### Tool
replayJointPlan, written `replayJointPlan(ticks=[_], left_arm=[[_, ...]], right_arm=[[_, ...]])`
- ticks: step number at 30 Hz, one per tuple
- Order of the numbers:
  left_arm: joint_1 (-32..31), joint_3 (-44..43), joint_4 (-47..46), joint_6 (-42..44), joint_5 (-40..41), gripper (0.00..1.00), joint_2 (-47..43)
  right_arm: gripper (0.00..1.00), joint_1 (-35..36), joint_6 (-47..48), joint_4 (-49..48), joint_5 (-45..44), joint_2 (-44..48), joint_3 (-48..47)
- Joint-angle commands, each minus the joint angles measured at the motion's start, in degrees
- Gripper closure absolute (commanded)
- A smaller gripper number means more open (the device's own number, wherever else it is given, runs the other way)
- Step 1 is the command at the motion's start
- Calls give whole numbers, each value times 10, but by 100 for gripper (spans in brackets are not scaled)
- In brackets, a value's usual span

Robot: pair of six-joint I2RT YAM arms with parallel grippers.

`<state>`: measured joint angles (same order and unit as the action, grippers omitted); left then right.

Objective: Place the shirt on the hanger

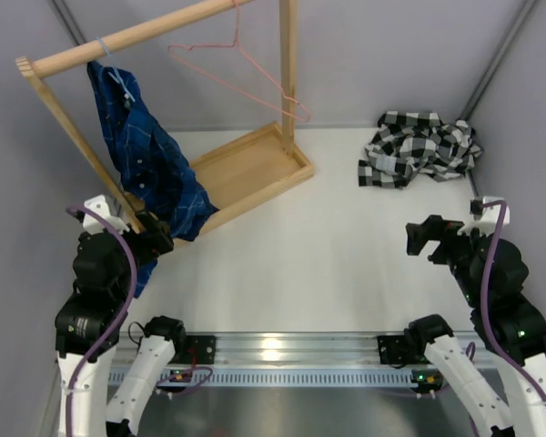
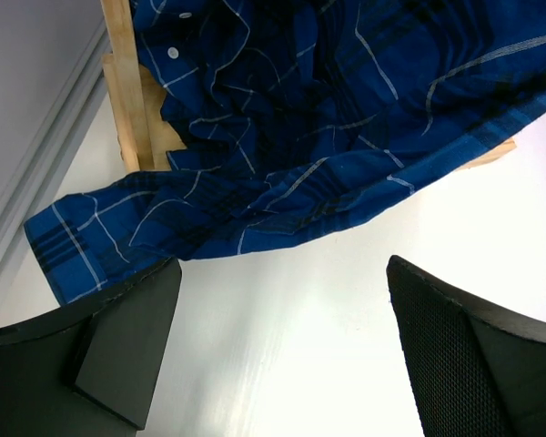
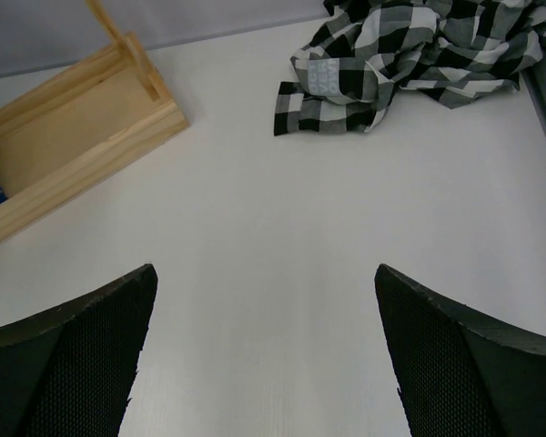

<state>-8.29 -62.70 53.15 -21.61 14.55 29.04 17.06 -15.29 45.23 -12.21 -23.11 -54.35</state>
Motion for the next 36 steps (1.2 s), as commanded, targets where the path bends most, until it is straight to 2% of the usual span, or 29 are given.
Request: replayJointPlan(ticks=[1,5,7,10,11,13,14,16,17,21,23,26,28,30,31,32,33,34,36], left_arm=[[-1,6,-30,-32,18,2,7],[-1,45,-77,-55,40,2,1],[-1,80,-110,-63,33,2,0],[-1,118,-138,-61,27,2,7],[-1,122,-138,-59,25,2,11],[-1,118,-138,-52,12,2,18],[-1,119,-138,-54,4,2,18],[-1,123,-138,-52,-11,2,14],[-1,125,-138,-50,-12,2,11],[-1,129,-141,-52,-24,2,-6],[-1,133,-145,-49,-47,2,-11],[-1,135,-149,-44,-65,2,-11],[-1,135,-153,-41,-72,2,-10],[-1,135,-154,-41,-82,2,-10],[-1,136,-154,-38,-84,2,-10],[-1,136,-154,-38,-87,2,-11],[-1,136,-154,-37,-88,2,-10],[-1,136,-155,-36,-93,2,-9],[-1,137,-156,-36,-96,2,-7]], right_arm=[[1,-5,-12,-1,-16,-7,-10],[1,-5,-41,-61,28,-37,26],[1,-6,-61,-131,35,-57,45],[0,-12,-105,-216,4,-146,57],[1,-19,-113,-232,-10,-218,44],[1,-60,-125,-261,-18,-300,15],[1,-79,-147,-281,-13,-384,-22],[1,-137,-166,-303,2,-472,-64],[1,-150,-175,-306,-4,-558,-119],[1,-195,-135,-305,-59,-745,-266],[1,-211,-111,-304,-44,-853,-359],[0,-236,-112,-283,-16,-963,-462],[1,-244,-112,-276,6,-1004,-496],[3,-244,-97,-249,31,-1079,-579],[13,-241,-91,-191,49,-1132,-658],[28,-238,-86,-169,56,-1149,-687],[50,-235,-78,-163,67,-1153,-691],[99,-223,-75,-184,75,-1146,-684],[100,-191,-68,-246,28,-1066,-577]])
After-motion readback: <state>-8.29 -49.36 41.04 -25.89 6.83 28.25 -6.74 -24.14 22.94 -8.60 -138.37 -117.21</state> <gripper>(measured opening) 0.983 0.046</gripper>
